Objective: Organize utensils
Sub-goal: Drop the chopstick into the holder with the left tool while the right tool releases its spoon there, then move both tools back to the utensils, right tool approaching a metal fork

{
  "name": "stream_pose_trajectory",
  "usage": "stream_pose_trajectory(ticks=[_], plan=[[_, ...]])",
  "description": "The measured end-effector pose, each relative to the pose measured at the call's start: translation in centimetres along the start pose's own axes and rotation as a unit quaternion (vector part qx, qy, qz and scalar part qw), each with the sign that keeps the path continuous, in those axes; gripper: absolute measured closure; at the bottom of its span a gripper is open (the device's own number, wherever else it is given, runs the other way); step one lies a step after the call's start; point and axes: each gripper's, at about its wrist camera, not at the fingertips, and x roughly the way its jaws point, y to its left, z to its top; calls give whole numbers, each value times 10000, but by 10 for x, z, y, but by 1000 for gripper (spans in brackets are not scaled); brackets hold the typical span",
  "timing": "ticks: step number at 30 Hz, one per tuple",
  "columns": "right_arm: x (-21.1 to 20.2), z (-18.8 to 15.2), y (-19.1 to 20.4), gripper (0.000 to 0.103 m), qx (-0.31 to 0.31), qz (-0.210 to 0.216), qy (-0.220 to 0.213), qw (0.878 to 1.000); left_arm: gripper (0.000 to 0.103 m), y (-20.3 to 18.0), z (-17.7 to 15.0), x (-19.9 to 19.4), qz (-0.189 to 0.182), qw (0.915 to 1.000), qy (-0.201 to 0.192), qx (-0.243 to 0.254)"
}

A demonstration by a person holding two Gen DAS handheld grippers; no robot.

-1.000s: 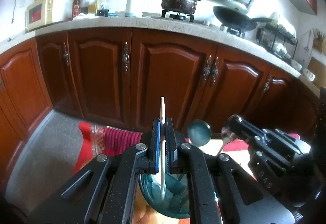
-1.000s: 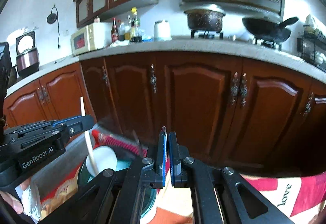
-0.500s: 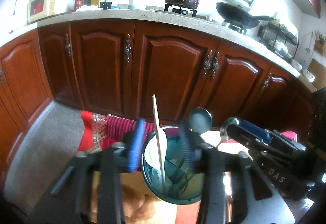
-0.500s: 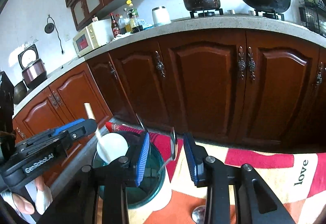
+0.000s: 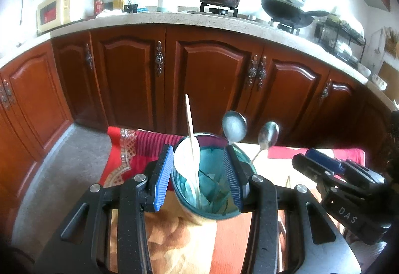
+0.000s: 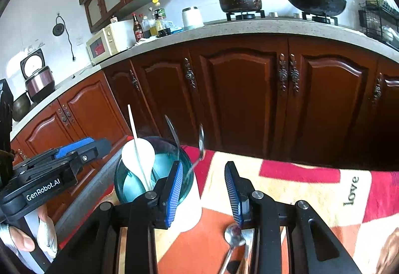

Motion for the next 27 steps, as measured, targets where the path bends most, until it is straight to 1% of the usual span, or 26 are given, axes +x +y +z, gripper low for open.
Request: stream_pose_trajectory(ticks=[7, 16, 19, 22, 24, 27], plan=[[-24, -25, -14, 70, -6, -174, 121, 9998, 62, -24, -17, -17, 89, 9994, -35, 331], [-51, -56, -49, 69, 276, -412, 241, 9985, 61, -59, -43, -25, -32, 9977, 96, 669], [-58, -69, -65, 69, 362, -507, 308, 9976, 61, -67, -50, -24, -161, 9976, 207, 641], [-58, -80, -80, 69, 451, -492, 426, 9969, 61, -72, -59, -19, -369, 9969, 409, 555], [-55, -89, -89, 69, 543, -438, 523, 9962, 61, -74, -67, -13, -483, 9958, 582, 508], [-42, -101, -103, 69, 749, -235, 722, 9943, 61, -77, -77, -5, -533, 9944, 765, 488]])
